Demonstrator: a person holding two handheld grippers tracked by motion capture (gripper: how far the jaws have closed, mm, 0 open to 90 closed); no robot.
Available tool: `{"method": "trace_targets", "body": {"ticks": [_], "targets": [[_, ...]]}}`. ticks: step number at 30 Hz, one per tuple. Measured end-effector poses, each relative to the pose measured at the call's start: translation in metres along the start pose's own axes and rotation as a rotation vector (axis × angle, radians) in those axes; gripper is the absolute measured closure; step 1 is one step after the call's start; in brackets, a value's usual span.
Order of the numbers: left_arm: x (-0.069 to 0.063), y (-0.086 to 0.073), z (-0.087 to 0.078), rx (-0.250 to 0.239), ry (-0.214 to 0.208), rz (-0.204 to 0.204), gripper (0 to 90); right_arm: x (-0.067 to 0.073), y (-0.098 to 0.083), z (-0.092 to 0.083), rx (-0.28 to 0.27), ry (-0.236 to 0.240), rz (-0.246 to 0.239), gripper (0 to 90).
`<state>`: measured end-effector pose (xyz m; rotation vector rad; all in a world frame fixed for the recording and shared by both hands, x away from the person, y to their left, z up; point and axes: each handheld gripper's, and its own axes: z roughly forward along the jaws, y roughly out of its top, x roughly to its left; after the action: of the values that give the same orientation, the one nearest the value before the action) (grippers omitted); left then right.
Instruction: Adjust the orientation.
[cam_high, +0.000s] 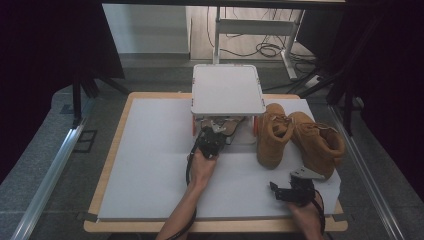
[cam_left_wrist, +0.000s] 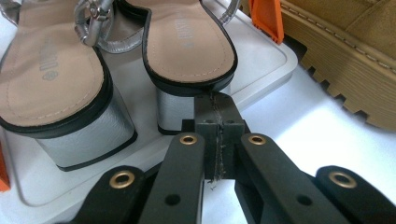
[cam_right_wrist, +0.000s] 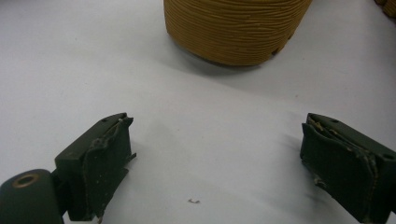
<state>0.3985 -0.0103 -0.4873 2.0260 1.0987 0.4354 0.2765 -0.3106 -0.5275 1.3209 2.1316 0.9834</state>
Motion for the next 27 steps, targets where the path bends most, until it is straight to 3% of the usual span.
{"method": "trace_targets", "body": {"ticks": [27], "targets": [[-0.005, 0.011, 0.017, -0.020, -0.026, -0.001, 89.8, 0.000, 0.000, 0.000, 0.000, 0.000, 0.001, 8.8]]}}
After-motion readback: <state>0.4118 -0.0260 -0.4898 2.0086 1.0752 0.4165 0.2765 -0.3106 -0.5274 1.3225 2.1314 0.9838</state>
